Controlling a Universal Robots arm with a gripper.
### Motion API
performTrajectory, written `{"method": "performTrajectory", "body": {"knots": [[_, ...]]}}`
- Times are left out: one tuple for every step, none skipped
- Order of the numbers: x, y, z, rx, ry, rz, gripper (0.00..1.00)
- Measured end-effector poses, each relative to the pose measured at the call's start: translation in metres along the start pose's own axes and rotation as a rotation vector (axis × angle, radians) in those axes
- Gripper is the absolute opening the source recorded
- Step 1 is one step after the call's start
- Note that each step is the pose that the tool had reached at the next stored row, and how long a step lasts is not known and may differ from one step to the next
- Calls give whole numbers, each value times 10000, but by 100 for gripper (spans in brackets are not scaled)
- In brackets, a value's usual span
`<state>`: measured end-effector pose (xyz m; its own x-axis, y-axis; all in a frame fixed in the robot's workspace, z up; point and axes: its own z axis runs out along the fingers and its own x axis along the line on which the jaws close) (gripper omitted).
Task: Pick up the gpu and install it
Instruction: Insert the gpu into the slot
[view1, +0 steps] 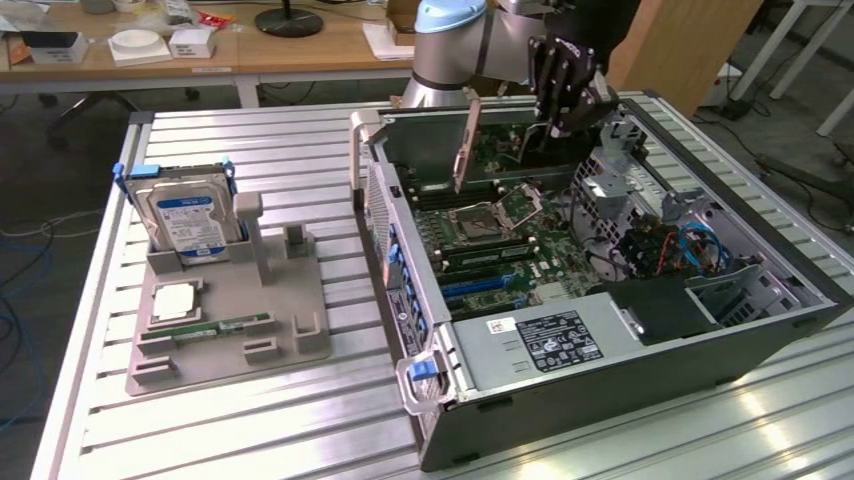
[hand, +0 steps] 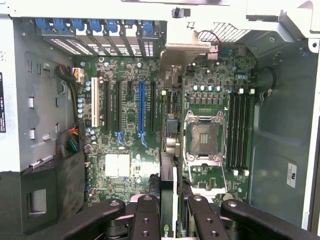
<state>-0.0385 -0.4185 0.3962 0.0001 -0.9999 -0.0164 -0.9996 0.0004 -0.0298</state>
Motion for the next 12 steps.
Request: {"method": "performTrajectory", "body": {"knots": [[0,0,4,-1,1,0,26],[0,1,10,-1,1,1,26],[1,1,22,-1,1,0,26],[1,1,34,0,1,0,26],[1,1,44,0,2,0,26],[1,2,54,2,2,0,26],[1,2,68,5,2,0,26],[2,3,84,12,1,0,26],[1,9,100,30,1,2,26],[2,20,113,55,2,1,26],[2,26,118,69,2,0,26],[3,31,120,79,4,-1,26]]}}
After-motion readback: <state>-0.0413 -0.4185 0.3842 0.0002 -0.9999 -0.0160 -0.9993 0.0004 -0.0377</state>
